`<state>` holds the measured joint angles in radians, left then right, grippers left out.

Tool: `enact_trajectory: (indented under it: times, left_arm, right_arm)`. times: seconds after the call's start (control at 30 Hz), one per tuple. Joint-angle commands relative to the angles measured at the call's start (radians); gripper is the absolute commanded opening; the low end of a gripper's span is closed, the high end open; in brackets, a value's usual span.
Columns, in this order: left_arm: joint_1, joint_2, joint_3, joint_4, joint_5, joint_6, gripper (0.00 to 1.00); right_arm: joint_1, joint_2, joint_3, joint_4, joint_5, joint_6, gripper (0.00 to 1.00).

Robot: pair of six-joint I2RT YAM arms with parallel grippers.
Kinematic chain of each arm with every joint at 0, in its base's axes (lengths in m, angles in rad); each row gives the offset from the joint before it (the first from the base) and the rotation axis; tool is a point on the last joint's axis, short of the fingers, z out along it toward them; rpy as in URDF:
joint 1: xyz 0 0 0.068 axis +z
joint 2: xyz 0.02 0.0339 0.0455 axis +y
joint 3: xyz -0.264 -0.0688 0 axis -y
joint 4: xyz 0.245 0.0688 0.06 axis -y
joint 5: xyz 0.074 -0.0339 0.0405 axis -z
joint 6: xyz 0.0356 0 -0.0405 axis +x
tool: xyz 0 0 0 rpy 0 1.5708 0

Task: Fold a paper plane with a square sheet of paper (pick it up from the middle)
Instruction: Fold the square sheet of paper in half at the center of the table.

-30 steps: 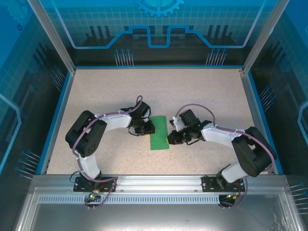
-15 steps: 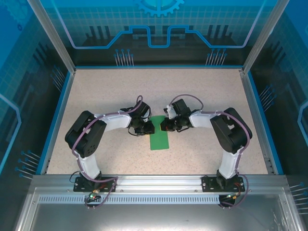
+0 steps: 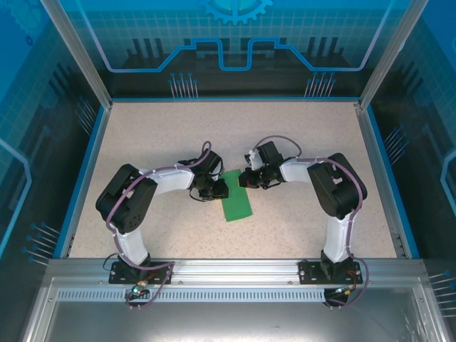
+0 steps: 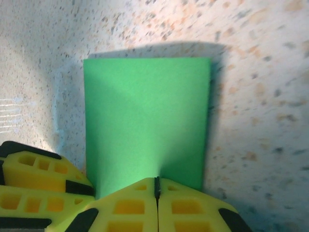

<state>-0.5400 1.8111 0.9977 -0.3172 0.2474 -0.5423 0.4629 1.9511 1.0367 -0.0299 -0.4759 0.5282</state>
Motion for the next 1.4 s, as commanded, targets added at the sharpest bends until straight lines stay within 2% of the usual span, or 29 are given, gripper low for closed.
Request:
enact_trajectory:
  times: [0.0,0.33,0.53,0.8,0.93,1.1,1.37]
  left_arm:
    - [0.002,0.022,-0.038,-0.139,-0.096,0.027,0.20]
    - [0.002,0.022,-0.031,-0.148,-0.096,0.030,0.20]
    - [0.003,0.012,-0.018,-0.163,-0.096,0.039,0.20]
    - [0.003,-0.007,0.031,-0.177,-0.083,0.053,0.20]
    - [0.003,0.015,0.083,-0.211,-0.064,0.125,0.20]
    - [0.003,0.041,0.137,-0.242,-0.055,0.224,0.20]
    - [0.003,0.080,0.225,-0.269,-0.036,0.267,0.21]
  right_arm:
    - [-0.039,0.028,0.043,0.003,0.051,-0.002,0.06]
    - [-0.038,0.114,0.145,0.024,0.003,0.012,0.06]
    - [-0.044,0.132,0.166,-0.008,0.037,-0.006,0.05]
    - [-0.023,-0.008,0.014,-0.016,0.060,-0.015,0.05]
    - [0.001,-0.089,-0.063,-0.015,0.057,-0.009,0.05]
    - [0.066,-0.198,-0.164,-0.017,0.068,0.014,0.05]
    - [0.161,-0.299,-0.278,-0.044,0.120,0.050,0.05]
